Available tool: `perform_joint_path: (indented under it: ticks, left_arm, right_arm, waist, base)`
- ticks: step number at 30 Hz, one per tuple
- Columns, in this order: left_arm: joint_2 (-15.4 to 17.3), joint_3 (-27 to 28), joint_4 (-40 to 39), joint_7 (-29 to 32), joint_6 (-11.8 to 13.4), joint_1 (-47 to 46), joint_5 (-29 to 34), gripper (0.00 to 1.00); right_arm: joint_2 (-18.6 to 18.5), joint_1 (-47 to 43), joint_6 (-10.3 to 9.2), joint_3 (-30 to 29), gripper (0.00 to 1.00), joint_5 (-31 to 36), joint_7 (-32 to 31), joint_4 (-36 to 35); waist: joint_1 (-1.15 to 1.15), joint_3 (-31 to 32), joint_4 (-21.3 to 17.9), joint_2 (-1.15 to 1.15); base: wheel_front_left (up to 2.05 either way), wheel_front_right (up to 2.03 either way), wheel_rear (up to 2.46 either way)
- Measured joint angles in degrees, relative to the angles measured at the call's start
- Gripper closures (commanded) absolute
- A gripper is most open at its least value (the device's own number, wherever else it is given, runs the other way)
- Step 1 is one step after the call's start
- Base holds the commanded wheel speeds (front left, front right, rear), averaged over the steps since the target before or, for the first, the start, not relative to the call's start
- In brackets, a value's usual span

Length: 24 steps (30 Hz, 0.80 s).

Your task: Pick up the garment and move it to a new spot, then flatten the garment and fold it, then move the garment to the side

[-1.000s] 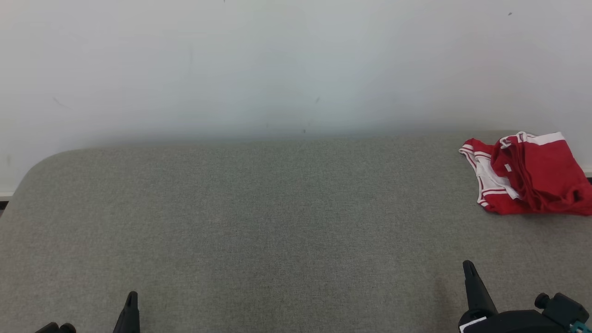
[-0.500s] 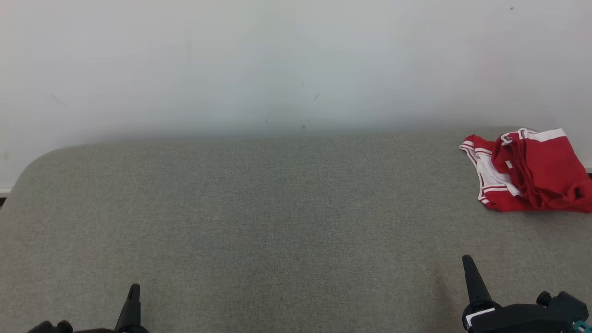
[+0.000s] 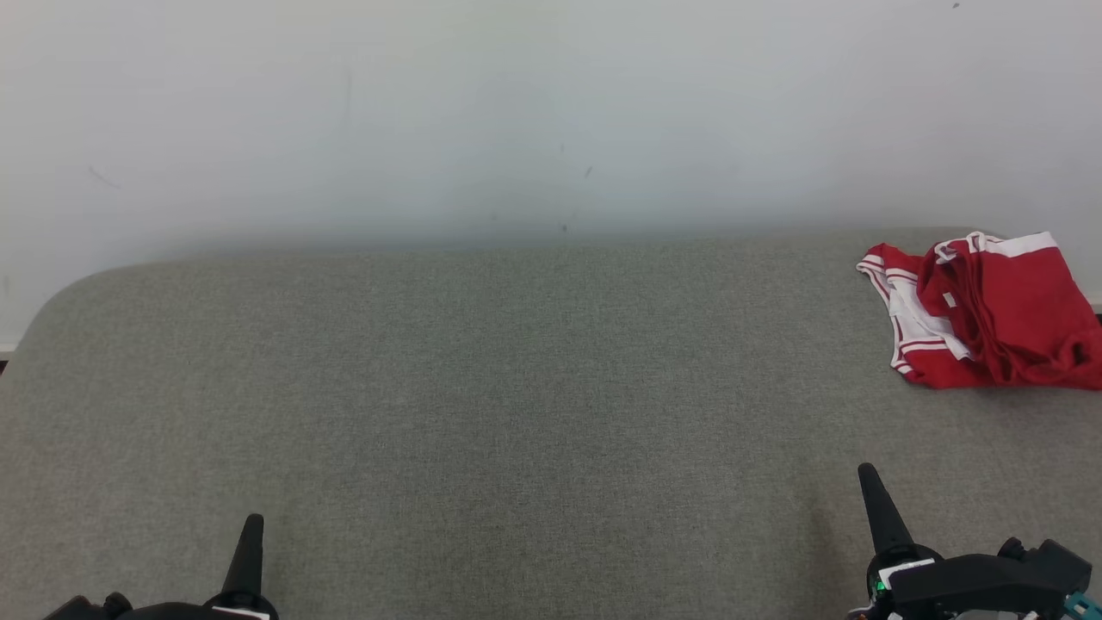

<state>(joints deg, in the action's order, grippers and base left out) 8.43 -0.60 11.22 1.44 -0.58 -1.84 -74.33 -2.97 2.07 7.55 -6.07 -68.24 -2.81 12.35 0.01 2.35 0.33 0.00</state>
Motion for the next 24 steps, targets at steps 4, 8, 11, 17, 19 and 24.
perform_joint_path:
  ticks: [4, 8, 11, 17, 19, 24]
  left_arm:
    - [-0.45, 0.67, 0.25, 0.33, -0.62, -0.47, -1.54, 1.0]
    - [-0.99, 1.25, 0.54, 0.77, -1.4, -0.76, -3.47, 1.0]
    - [-1.29, 1.71, 0.7, 1.19, -1.8, -1.09, -4.55, 1.0]
    - [-1.97, 2.57, 1.1, 1.75, -2.57, -1.65, -7.05, 1.0]
    - [-2.21, 2.86, 1.19, 1.96, -2.98, -1.8, -7.73, 1.0]
    - [-2.85, 3.66, 1.56, 2.54, -3.87, -2.28, -10.11, 1.0]
  right_arm:
    - [0.0, 0.46, 0.0, -0.05, 1.0, -2.19, -0.29, 0.12]
    - [0.0, 0.69, 0.0, -0.11, 1.0, -4.45, -0.73, 0.33]
    - [0.0, 1.04, 0.0, -0.15, 1.0, -6.11, -0.82, 0.41]
    - [0.0, 1.59, 0.0, -0.2, 1.0, -9.1, -1.32, 0.63]
    - [0.0, 1.75, 0.0, -0.21, 1.0, -10.28, -1.58, 0.69]
    - [0.0, 2.19, 0.0, -0.27, 1.0, -13.08, -2.03, 0.91]
  waist:
    - [0.0, -0.2, -0.03, 0.0]
    - [0.0, -0.41, -0.05, 0.0]
    - [-0.01, -0.56, -0.07, 0.0]
    - [-0.01, -0.86, -0.11, 0.0]
    - [-0.01, -0.96, -0.13, 0.0]
    - [0.0, -1.26, -0.17, 0.0]
  base:
    - [0.0, 0.0, 0.0]
    - [0.0, 0.0, 0.0]
    - [0.0, 0.0, 0.0]
    - [0.0, 0.0, 0.0]
    - [0.0, 0.0, 0.0]
    - [0.0, 0.0, 0.0]
